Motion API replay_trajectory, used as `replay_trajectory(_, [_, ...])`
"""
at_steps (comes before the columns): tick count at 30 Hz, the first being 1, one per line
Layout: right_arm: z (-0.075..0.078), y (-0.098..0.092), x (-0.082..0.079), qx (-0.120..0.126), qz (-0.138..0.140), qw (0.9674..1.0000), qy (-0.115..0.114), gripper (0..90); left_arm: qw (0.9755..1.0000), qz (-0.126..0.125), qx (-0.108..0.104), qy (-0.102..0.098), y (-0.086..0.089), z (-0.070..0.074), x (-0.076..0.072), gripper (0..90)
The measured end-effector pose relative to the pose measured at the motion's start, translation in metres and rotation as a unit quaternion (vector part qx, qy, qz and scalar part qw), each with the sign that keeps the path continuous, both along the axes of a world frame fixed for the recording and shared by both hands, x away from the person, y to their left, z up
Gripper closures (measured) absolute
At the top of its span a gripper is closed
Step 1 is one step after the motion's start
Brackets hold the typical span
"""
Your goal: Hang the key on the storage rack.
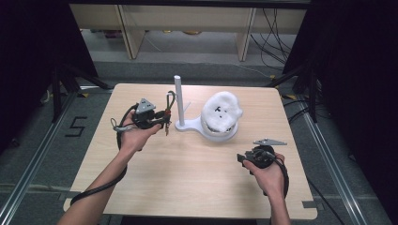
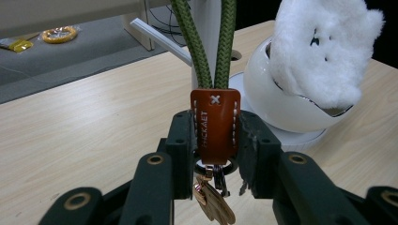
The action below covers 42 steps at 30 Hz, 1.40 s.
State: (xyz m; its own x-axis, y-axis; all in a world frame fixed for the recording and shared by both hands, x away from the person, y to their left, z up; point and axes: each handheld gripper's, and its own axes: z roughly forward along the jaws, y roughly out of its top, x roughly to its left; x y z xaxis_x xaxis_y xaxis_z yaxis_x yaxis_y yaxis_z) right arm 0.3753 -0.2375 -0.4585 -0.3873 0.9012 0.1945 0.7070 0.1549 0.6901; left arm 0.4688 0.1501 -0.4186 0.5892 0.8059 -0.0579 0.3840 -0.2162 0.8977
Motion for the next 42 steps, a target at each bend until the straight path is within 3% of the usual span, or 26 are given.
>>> replay_trajectory(4, [0.000,-0.001,0.000,-0.009,-0.004,0.9999,-0.001,56.7,1.0000,0.002,0.000,0.000,-0.003,-0.003,0.002,67.5])
replay_trajectory(6, [-0.001,-0.001,0.001,0.005,0.000,1.0000,-0.004,56.6,1.0000,0.003,0.002,0.001,-0.005,-0.004,0.003,67.4])
replay_trajectory(7, [0.000,0.002,-0.002,0.016,-0.018,0.9997,0.011,56.5,1.0000,0.002,0.000,0.001,-0.005,-0.004,0.004,67.3])
replay_trajectory(8, [-0.002,-0.001,0.001,0.005,0.000,1.0000,-0.005,56.5,1.0000,0.002,0.004,0.001,-0.006,-0.005,0.004,67.3])
replay_trajectory(21, [-0.001,0.001,-0.001,0.012,-0.015,0.9998,0.007,55.8,0.9999,0.009,0.014,-0.002,-0.009,-0.007,0.007,65.4])
replay_trajectory(22, [0.000,0.000,-0.001,0.005,-0.015,0.9998,0.008,55.8,0.9996,0.011,0.024,0.001,-0.007,-0.006,0.005,65.1])
replay_trajectory(24, [0.000,0.001,-0.002,0.016,-0.017,0.9996,0.019,55.7,0.9996,0.011,0.027,0.001,-0.005,-0.006,0.003,63.9])
replay_trajectory(31, [0.001,0.000,-0.003,0.008,-0.019,0.9996,0.017,55.7,0.9993,0.014,0.034,-0.003,0.002,-0.007,-0.004,60.9])
replay_trajectory(34, [-0.001,-0.003,0.000,-0.001,-0.004,1.0000,-0.003,55.6,0.9990,0.016,0.042,-0.009,0.009,-0.006,-0.011,59.0])
replay_trajectory(36, [-0.001,-0.003,0.000,-0.001,-0.005,1.0000,-0.001,55.6,0.9989,0.016,0.042,-0.009,0.012,-0.006,-0.016,58.7])
replay_trajectory(37, [-0.001,-0.003,0.000,-0.001,-0.005,1.0000,-0.001,55.6,0.9984,0.011,0.055,-0.011,0.015,-0.006,-0.018,58.7])
replay_trajectory(41, [-0.001,-0.003,0.000,-0.001,-0.009,1.0000,-0.001,55.6,0.9982,0.012,0.058,-0.009,0.022,-0.008,-0.026,57.7])
replay_trajectory(42, [-0.001,-0.003,0.000,-0.001,-0.009,1.0000,-0.001,55.6,0.9985,0.016,0.051,-0.011,0.024,-0.010,-0.029,57.7])
